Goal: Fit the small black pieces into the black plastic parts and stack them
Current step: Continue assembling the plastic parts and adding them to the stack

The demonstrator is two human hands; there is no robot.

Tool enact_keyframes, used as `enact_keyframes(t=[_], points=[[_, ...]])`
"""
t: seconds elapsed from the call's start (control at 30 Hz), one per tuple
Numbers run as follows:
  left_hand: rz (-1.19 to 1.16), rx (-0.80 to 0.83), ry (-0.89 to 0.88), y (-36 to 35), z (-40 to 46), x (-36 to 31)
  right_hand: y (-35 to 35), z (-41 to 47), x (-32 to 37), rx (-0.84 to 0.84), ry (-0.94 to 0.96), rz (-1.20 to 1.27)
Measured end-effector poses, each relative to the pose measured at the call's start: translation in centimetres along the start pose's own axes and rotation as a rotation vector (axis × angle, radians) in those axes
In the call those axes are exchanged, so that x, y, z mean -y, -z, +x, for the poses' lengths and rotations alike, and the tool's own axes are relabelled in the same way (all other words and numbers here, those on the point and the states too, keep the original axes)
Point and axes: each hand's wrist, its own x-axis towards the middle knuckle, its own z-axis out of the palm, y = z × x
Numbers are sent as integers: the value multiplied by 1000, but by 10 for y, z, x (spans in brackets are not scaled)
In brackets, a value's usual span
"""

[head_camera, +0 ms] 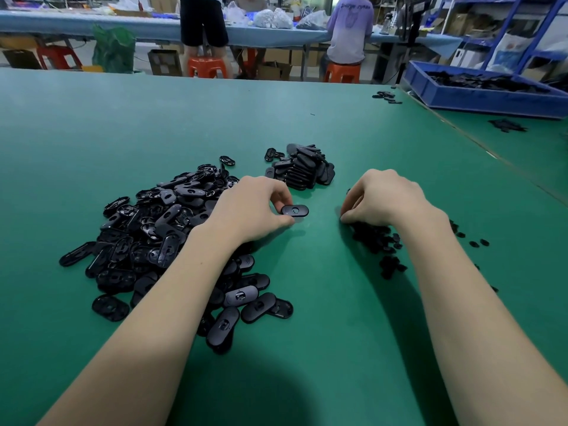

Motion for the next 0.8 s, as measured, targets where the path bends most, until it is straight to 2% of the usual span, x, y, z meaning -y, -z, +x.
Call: enact_keyframes(t=[0.17,0.27,0.37,0.53,0.67,0.8], points=[[19,9,-1,-2,0,-1,-2,-1,1,-49,-2,-12],[22,8,1,-1,-1,-2,0,0,-2,-21,-3,42],[40,-4,3,-1,-2,-2,2,1,-2,2,19,178],[92,-54,14,0,-3,-3,1,1,9,92,130,567],[117,-98,16,-1,-2,-7,-5,0,22,117,123,688],[154,-98,-1,-2,-2,-11,-9,0,29,146,56,668]])
